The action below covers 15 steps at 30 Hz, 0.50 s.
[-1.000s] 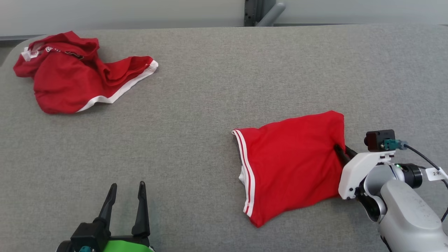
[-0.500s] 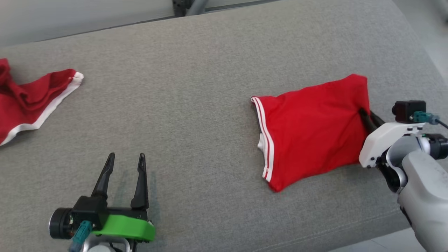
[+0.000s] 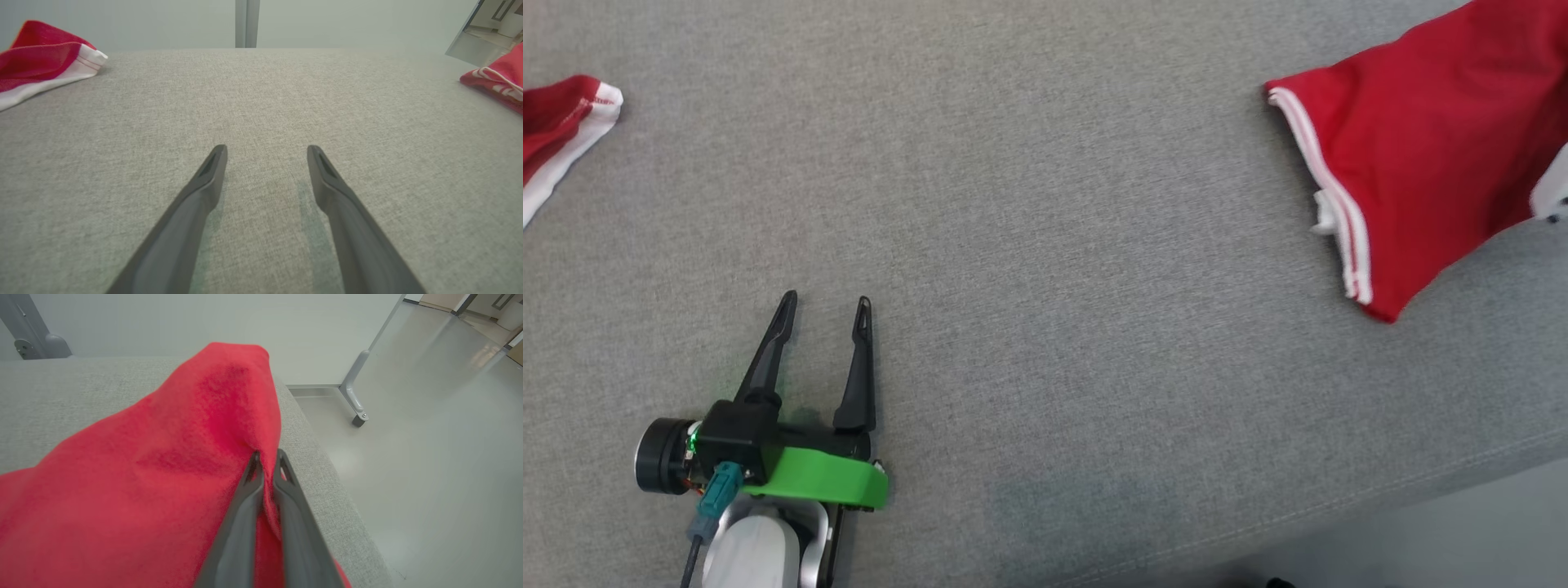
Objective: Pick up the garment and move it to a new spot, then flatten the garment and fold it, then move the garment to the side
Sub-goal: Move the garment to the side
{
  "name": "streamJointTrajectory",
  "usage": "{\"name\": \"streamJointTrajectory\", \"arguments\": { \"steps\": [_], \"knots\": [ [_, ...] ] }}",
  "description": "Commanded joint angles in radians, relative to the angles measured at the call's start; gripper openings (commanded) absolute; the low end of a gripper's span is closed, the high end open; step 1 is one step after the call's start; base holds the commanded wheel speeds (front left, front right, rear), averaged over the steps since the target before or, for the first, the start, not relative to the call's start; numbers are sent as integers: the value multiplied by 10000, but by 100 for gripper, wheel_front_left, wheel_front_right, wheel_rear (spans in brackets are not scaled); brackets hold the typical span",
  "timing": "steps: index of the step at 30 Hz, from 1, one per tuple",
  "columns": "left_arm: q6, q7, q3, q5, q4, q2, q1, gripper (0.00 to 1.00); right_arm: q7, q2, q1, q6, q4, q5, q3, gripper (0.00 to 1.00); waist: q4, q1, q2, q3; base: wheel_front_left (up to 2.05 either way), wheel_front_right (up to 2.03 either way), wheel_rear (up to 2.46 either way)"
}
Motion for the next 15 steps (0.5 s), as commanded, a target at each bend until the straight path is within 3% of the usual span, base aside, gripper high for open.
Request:
{"name": "streamJointTrajectory", "arguments": {
  "steps": [1, 7, 10, 12, 13, 14, 15],
  "knots": [
    [34, -26, 52, 111, -69, 34, -228, 100, -71, -198, -275, -21, 156, -42, -124, 0, 708, 0, 5, 890, 0, 0, 0],
    [136, -9, 46, 1, -186, 37, -243, 100, -113, -934, -1189, -21, 1467, -201, -849, 0, 1221, 0, 5, 1375, 0, 0, 0],
    [179, -3, 29, -51, -200, 41, -208, 100, -106, -950, -1399, -20, 2116, -224, -1179, 0, 1319, 0, 5, 1424, 0, 0, 0],
    [230, -2, 27, -92, -160, 49, -129, 100, -47, -946, -1448, -20, 2434, -343, -1324, 45, 1315, 0, 5, 1371, 0, 0, 0],
    [251, 0, 26, -102, -131, 49, -71, 100, -10, -915, -1411, -20, 2546, -428, -1373, 53, 1293, 0, 5, 1311, 0, 0, 0],
    [282, 7, 17, -132, -111, 50, -11, 100, 8, -943, -1346, -20, 2637, -548, -1413, 100, 1264, 0, 5, 1238, 0, 0, 0],
    [301, 8, 2, -171, -107, 50, 41, 100, -77, -994, -1300, -21, 2692, -644, -1478, 100, 1233, 0, 5, 1148, 0, 0, 0]
  ]
}}
